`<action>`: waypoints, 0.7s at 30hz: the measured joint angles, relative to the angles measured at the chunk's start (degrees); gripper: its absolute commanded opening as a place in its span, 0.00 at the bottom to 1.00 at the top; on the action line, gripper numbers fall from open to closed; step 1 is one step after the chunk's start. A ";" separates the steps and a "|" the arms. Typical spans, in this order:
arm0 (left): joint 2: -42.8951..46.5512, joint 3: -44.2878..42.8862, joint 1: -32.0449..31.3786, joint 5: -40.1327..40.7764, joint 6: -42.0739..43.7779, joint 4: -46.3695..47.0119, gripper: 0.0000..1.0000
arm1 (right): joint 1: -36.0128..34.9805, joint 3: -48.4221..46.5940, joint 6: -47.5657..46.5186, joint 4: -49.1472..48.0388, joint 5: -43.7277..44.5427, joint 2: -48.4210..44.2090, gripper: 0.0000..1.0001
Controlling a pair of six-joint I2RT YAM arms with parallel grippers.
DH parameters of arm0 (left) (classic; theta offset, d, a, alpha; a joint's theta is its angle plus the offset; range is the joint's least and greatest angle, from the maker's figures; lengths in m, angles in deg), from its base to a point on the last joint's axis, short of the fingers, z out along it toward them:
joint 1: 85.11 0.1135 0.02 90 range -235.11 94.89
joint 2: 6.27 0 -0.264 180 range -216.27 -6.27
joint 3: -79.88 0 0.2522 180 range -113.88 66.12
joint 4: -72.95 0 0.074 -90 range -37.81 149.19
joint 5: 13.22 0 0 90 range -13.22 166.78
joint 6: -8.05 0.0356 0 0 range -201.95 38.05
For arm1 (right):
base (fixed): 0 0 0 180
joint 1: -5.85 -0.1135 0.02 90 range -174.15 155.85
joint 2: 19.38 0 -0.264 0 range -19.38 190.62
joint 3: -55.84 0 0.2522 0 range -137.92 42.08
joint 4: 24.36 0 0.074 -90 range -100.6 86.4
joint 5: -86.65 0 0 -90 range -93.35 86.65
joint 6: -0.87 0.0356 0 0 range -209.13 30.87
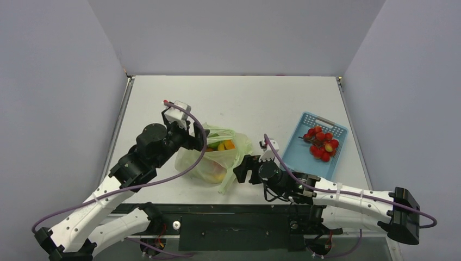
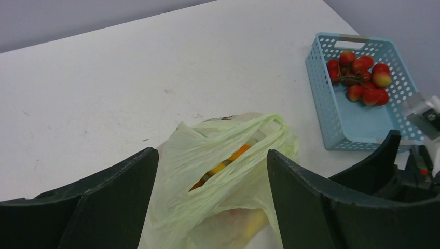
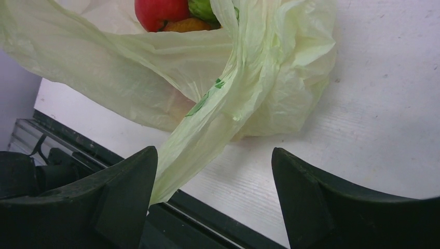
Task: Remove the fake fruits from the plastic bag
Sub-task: Adjust the plastic bag at the center of the board.
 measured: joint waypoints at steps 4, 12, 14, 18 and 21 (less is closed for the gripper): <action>-7.54 -9.70 -0.39 -1.70 -2.40 -5.84 0.73 | 0.00 3.30 3.17 -4.35 -0.57 -1.07 0.77; -20.02 -14.91 -15.69 9.57 4.35 -10.14 0.74 | 0.00 5.84 6.95 -10.01 -1.49 -2.60 0.77; -20.94 -13.03 -19.58 13.03 8.63 -9.42 0.74 | 0.00 7.28 7.82 -10.45 -1.53 -4.22 0.77; -21.07 -8.02 -21.51 18.23 16.63 -7.39 0.74 | 0.00 9.60 9.20 -10.64 -1.49 -7.48 0.78; -21.40 -4.70 -21.94 22.51 22.12 -4.81 0.75 | 0.00 10.67 10.16 -10.69 -1.46 -8.68 0.78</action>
